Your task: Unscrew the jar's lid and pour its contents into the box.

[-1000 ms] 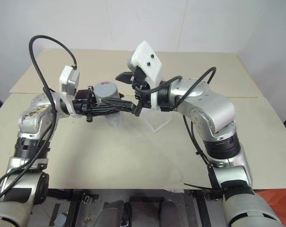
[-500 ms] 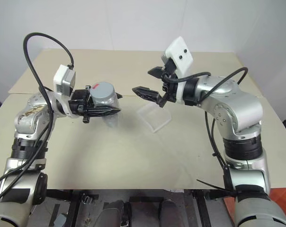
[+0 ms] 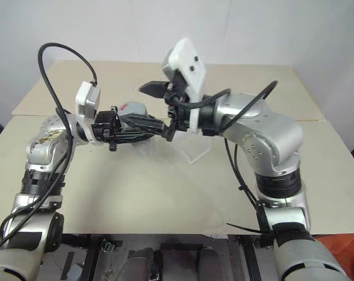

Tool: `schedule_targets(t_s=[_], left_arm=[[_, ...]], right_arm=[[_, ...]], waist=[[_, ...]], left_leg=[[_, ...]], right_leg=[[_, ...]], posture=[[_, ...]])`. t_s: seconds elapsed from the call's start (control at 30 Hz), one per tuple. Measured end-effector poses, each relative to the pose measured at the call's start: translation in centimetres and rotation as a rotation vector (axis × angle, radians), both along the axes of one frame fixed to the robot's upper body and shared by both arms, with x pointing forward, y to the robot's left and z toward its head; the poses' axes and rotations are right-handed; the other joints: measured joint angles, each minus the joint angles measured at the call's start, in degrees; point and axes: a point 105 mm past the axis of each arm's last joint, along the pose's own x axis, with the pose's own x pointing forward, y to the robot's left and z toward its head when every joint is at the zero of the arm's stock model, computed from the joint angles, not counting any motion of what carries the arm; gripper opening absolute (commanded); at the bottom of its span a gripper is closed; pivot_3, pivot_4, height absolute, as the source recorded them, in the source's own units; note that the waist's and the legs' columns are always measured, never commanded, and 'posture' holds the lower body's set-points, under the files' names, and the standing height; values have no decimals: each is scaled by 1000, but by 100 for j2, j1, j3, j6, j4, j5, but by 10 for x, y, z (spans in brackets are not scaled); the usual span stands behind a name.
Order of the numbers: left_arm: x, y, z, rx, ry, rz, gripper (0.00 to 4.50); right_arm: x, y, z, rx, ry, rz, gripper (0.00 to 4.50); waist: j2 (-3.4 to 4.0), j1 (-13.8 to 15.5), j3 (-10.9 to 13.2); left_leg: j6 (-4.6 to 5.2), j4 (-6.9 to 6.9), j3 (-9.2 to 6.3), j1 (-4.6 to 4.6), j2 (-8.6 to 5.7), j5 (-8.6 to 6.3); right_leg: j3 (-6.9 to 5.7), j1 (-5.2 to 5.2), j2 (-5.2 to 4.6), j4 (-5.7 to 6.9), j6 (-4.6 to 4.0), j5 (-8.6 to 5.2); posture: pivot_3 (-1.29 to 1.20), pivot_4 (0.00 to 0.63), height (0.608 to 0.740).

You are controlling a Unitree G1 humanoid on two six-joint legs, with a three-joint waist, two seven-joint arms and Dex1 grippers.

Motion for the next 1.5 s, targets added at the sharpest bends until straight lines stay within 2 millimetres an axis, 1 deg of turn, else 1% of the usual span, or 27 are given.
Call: schedule_targets(t_s=[0.03,0.13,0.33,0.73,1.07,1.5], left_arm=[[0,0,0,0,0,1,1992],[0,1,0,2,0,6,1992],[1,3,1,10,-3,17,1992],[1,5,1,20,10,32,1992],[0,5,1,23,9,16,1992],[-1,5,1,24,5,11,1992]], right_arm=[[1,4,-2,-1,5,2,4464],[7,10,1,20,-7,-17,4464],[18,11,0,18,-23,-59,4464],[19,-1,-6,-9,-19,-54,4464],[16,-3,-4,9,-3,-19,4464],[10,3,-1,-2,2,38,4464]], waist=[[0,0,0],[0,-2,0],[0,-4,0],[0,-6,0],[0,-4,0],[0,-3,0]], left_leg=[[0,0,0,0,0,0],[-1,0,0,1,0,0],[0,0,0,1,0,0],[-1,0,0,1,1,0],[0,0,0,1,0,0],[0,0,0,1,0,0]], right_leg=[[0,0,0,0,0,0],[-1,0,0,1,0,0],[-1,0,0,0,0,0],[0,0,1,1,0,0],[-1,0,0,0,0,0],[-1,0,1,1,0,0]], posture=[[0,150,740],[0,150,740],[0,150,740],[0,150,740],[0,150,740],[0,150,740]])
